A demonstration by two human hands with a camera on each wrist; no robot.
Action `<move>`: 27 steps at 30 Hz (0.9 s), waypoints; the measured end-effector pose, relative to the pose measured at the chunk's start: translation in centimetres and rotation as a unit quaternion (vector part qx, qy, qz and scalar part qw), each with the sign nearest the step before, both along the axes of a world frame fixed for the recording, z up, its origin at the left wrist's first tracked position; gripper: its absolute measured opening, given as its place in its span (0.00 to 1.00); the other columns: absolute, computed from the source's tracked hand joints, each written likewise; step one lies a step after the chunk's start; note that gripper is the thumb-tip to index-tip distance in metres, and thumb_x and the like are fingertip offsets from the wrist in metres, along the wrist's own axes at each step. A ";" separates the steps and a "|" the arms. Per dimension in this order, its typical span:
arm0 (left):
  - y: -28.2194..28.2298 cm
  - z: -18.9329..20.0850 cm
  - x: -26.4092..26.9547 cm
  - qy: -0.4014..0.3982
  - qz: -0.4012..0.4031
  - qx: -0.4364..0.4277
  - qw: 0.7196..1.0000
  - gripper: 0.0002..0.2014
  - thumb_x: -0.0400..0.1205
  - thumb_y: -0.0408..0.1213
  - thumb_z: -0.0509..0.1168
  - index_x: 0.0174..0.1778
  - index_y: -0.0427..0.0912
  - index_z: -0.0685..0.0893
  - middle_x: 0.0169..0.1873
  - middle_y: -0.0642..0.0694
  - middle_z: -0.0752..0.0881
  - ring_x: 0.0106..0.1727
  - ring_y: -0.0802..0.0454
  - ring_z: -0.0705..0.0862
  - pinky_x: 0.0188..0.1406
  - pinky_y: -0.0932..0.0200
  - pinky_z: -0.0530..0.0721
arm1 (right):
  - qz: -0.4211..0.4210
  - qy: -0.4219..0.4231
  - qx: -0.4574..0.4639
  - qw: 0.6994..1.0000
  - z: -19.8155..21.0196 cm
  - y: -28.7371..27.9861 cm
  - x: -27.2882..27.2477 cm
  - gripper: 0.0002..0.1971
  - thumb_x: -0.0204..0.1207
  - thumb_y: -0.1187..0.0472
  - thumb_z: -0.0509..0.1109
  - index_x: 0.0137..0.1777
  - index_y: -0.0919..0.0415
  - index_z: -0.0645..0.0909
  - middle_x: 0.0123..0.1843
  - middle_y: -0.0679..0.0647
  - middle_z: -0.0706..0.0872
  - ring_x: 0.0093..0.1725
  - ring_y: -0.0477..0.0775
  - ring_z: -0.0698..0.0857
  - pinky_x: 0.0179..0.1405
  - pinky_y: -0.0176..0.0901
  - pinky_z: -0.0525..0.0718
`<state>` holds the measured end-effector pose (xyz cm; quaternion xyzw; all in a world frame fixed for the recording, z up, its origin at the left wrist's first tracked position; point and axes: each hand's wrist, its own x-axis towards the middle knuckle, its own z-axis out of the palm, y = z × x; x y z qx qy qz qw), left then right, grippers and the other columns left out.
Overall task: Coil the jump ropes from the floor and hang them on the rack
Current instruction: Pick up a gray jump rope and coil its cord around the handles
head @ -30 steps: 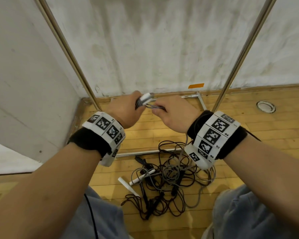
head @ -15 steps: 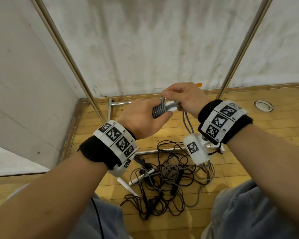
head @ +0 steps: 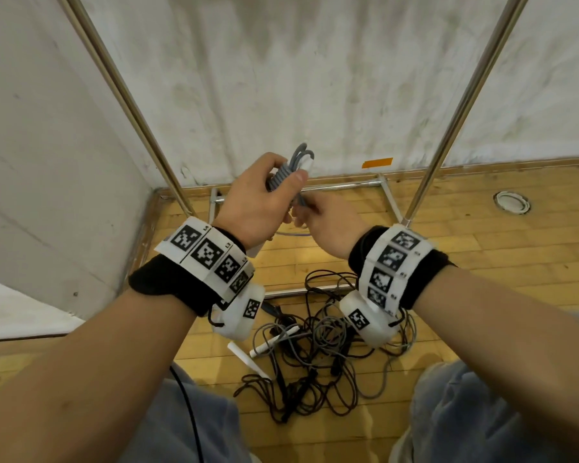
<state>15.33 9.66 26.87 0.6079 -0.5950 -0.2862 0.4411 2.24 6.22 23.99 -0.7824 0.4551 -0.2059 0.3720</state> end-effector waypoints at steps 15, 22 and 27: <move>-1.6 -2.6 4.0 -0.411 0.050 0.098 0.905 0.17 0.82 0.56 0.60 0.64 0.54 0.72 0.40 0.53 0.79 0.36 0.50 0.77 0.30 0.57 0.73 | 0.096 0.185 -0.193 0.959 1.3 -0.6 -1.2 0.12 0.84 0.55 0.56 0.39 0.53 0.70 0.30 0.44 0.71 0.29 0.43 0.70 0.25 0.38 0.61; -0.9 -2.8 1.1 -0.388 -0.065 0.088 0.915 0.15 0.80 0.53 0.65 0.62 0.58 0.79 0.48 0.53 0.86 0.46 0.51 0.81 0.39 0.57 0.75 | 0.073 0.100 -0.234 0.964 2.2 -1.4 -2.0 0.14 0.83 0.56 0.58 0.42 0.60 0.80 0.36 0.50 0.79 0.38 0.51 0.76 0.39 0.42 0.68; -0.4 -2.6 -0.1 -0.369 -0.082 0.040 0.925 0.17 0.77 0.60 0.62 0.55 0.56 0.79 0.41 0.54 0.85 0.43 0.48 0.84 0.38 0.53 0.81 | 0.013 0.015 -0.200 0.980 2.4 -1.7 -2.1 0.11 0.81 0.54 0.62 0.40 0.54 0.81 0.34 0.44 0.78 0.35 0.45 0.77 0.30 0.34 0.71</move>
